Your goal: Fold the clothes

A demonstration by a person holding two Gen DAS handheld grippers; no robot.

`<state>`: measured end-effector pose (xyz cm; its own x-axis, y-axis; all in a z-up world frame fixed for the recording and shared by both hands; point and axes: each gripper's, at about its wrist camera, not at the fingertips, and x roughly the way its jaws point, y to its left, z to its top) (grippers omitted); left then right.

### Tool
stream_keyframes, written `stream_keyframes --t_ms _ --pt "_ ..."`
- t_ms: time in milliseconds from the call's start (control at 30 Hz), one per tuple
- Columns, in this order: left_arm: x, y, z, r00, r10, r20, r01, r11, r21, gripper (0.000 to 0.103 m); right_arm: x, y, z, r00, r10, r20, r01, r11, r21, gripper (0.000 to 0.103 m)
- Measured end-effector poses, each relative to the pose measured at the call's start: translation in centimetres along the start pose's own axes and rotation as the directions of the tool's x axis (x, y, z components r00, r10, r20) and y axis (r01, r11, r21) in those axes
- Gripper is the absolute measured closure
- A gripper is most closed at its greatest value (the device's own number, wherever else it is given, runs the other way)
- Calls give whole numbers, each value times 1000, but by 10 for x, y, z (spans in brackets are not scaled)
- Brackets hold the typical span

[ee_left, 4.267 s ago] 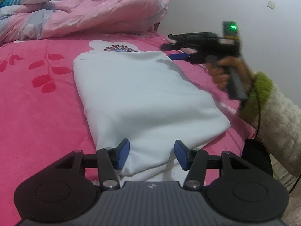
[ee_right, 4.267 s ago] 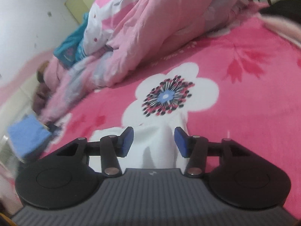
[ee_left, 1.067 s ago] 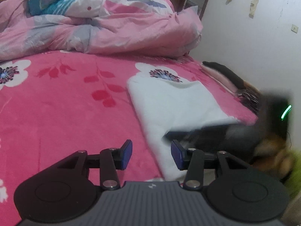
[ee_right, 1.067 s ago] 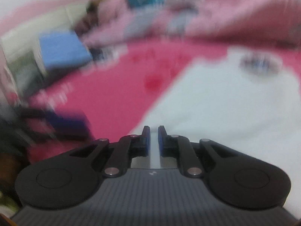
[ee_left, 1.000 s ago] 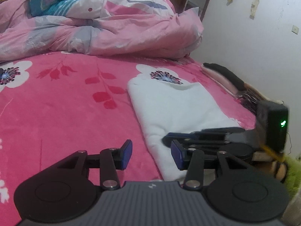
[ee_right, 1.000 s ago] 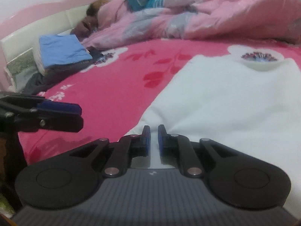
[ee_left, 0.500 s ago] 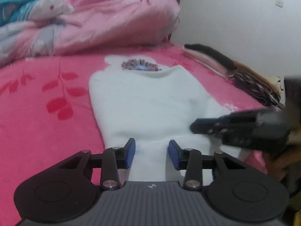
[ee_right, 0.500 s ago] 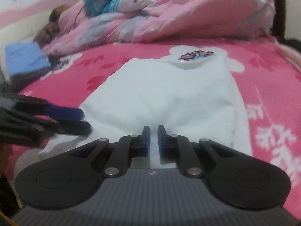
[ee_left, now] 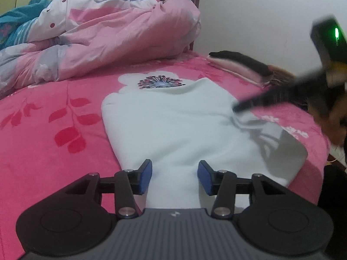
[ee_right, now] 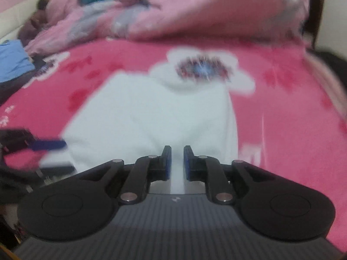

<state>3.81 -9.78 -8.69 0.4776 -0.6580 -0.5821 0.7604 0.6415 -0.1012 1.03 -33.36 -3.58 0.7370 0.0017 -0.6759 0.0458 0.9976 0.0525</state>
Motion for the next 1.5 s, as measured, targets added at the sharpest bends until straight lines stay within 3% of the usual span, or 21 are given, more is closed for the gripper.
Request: stream_keyframes --t_ms 100,233,300,367,400,467,633,700,800,867,967,1067,1167,1233,1333,1433,1500 --pt "-3 4 -2 1000 -18 10 18 1000 -19 54 18 9 27 998 60 -8 -60 998 -17 91" --pt "-2 7 -4 999 -29 24 29 999 -29 54 89 -9 47 990 75 -123 -67 996 66 93" --pt "-2 8 -5 999 -34 30 35 999 -33 54 113 -44 55 989 83 -123 -55 976 213 100" --pt "-2 10 -5 999 -41 35 42 998 -38 54 113 -64 66 993 61 -100 -26 948 318 97" --pt "-2 11 -6 998 -46 39 48 998 -40 54 107 -60 72 996 36 -83 -10 956 294 94" --pt "-3 13 -8 997 -58 49 60 997 -47 53 93 -41 80 997 60 -57 -45 971 235 94" --pt "-3 17 -12 994 -85 74 90 993 -70 51 111 30 89 954 262 -146 -250 963 99 94" --pt "-3 18 -13 993 -85 81 91 993 -74 51 142 45 93 946 255 -198 -246 967 70 94" --pt "-3 17 -15 993 -82 87 88 994 -71 51 180 38 101 956 183 -227 -166 982 93 100" --pt "-4 17 -15 992 -86 93 93 993 -73 50 187 24 112 965 167 -203 -134 977 165 99" --pt "-4 21 -17 989 -105 106 114 990 -81 48 166 37 119 970 153 -187 -137 986 97 94" --pt "-4 24 -19 986 -121 118 132 987 -94 47 155 54 117 946 234 -223 -225 972 67 93" --pt "-5 25 -19 984 -126 123 138 986 -97 47 173 69 113 927 249 -280 -248 968 41 93" --pt "-5 24 -20 985 -123 125 136 986 -96 47 198 68 110 930 209 -303 -204 978 47 94" --pt "-5 23 -20 985 -119 128 132 987 -93 47 205 47 112 965 148 -218 -118 982 148 91" --pt "-5 26 -22 981 -132 139 148 983 -111 47 178 22 107 981 101 -163 -63 973 224 91" --pt "-5 32 -23 976 -155 150 176 974 -142 47 138 8 102 991 83 -107 -54 965 255 91"
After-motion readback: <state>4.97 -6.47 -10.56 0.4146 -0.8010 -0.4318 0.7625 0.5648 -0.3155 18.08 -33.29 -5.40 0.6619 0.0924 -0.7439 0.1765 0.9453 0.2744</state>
